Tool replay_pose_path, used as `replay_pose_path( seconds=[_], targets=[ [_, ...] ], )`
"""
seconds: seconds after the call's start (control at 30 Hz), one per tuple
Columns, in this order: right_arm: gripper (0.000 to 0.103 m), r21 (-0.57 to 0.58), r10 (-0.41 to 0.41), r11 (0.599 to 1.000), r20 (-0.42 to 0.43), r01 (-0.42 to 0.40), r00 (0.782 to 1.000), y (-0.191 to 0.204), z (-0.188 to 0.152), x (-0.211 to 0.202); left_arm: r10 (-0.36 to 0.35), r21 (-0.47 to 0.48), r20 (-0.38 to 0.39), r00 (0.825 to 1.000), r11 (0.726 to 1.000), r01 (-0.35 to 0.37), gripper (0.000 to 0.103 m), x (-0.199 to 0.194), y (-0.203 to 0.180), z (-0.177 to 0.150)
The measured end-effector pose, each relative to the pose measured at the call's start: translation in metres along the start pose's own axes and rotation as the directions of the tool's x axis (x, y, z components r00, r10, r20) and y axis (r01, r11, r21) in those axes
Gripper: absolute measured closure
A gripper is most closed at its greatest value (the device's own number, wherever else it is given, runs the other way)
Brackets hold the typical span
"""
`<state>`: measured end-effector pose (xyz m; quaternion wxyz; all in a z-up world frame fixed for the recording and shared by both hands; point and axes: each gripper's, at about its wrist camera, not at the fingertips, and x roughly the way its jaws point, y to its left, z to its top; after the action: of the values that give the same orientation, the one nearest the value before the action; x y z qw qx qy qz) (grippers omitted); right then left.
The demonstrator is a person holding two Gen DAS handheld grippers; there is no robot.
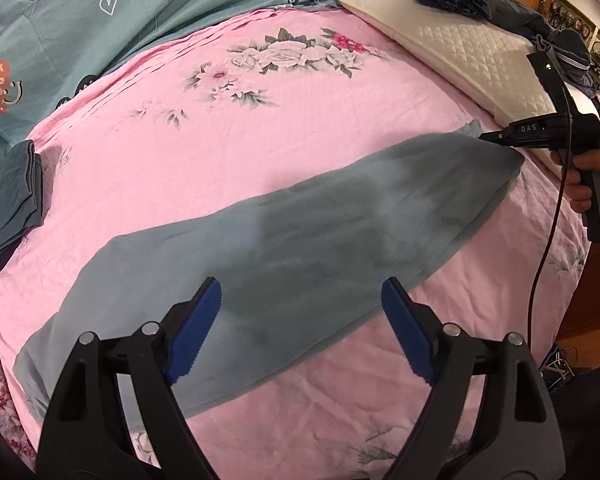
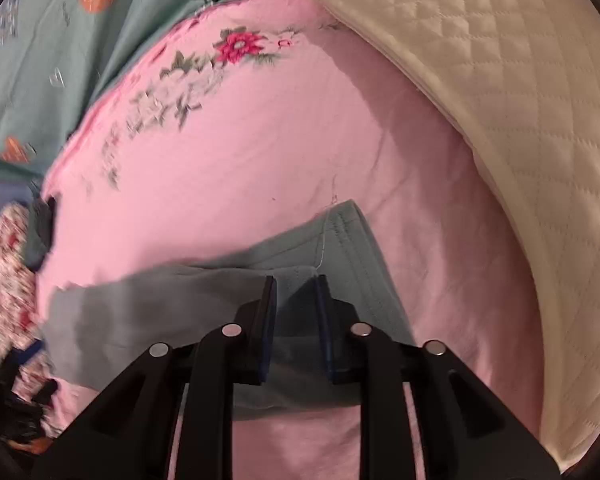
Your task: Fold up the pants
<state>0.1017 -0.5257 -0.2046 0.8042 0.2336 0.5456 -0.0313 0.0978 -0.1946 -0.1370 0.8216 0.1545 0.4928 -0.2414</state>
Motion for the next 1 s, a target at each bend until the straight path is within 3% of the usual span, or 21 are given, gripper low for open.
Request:
replay_pose_path(
  seconds=[0.03,0.07,0.27,0.3,0.37,0.43,0.6,0.7,0.73,0.9,0.97,1.0],
  targets=[
    [0.100,-0.024,-0.016,1.000,0.006,0.016,1.000,0.000,-0.002,-0.002,0.004,-0.004,-0.002,1.000,1.000,-0.004,0.019,0.000,0.000,0.001],
    [0.103,-0.036,-0.025,0.999,0.023,0.026,0.999,0.000,-0.004,-0.006,0.005,-0.010,-0.002,1.000,1.000,-0.005,0.019,0.000,0.000,0.001],
    [0.103,0.022,-0.104,0.995,0.198,0.101,0.975,-0.030,0.001,-0.054,-0.004,-0.004,-0.005,1.000,1.000,0.004,0.019,0.002,-0.008,0.005],
    [0.103,0.033,-0.089,0.996,0.186,0.084,0.979,-0.036,0.005,-0.053,-0.004,0.003,-0.007,1.000,1.000,0.004,0.019,0.003,-0.011,0.006],
    [0.102,0.050,0.020,0.998,0.119,-0.027,0.993,-0.040,0.009,-0.044,-0.009,0.014,-0.009,1.000,1.000,0.009,0.019,0.004,-0.016,0.008],
    [0.093,0.032,0.100,0.994,0.058,-0.102,0.993,-0.033,0.005,-0.034,-0.013,0.026,-0.009,1.000,1.000,0.013,0.019,0.004,-0.021,0.009],
    [0.091,-0.089,0.053,0.994,-0.046,-0.057,0.998,-0.006,-0.005,-0.008,-0.005,0.044,-0.013,1.000,0.999,0.006,0.019,0.006,-0.026,0.013],
    [0.092,-0.157,0.009,0.988,-0.028,-0.013,1.000,0.005,-0.008,-0.005,-0.003,0.036,-0.014,1.000,0.999,0.004,0.018,0.006,-0.025,0.014],
    [0.103,-0.171,-0.001,0.985,-0.022,-0.003,1.000,0.007,-0.009,-0.006,-0.002,0.037,-0.015,1.000,0.999,0.003,0.018,0.006,-0.024,0.015],
    [0.103,-0.173,-0.006,0.985,0.030,0.011,1.000,0.001,-0.007,-0.020,-0.004,0.035,-0.012,1.000,0.999,0.005,0.018,0.006,-0.025,0.017],
    [0.093,-0.164,-0.008,0.986,0.014,0.011,1.000,-0.003,-0.006,-0.019,-0.004,0.040,-0.014,1.000,0.999,0.005,0.018,0.007,-0.027,0.017],
    [0.076,-0.153,-0.004,0.988,-0.009,0.003,1.000,-0.003,-0.005,-0.015,-0.003,0.043,-0.013,1.000,0.999,0.004,0.018,0.007,-0.027,0.017]
  ],
)
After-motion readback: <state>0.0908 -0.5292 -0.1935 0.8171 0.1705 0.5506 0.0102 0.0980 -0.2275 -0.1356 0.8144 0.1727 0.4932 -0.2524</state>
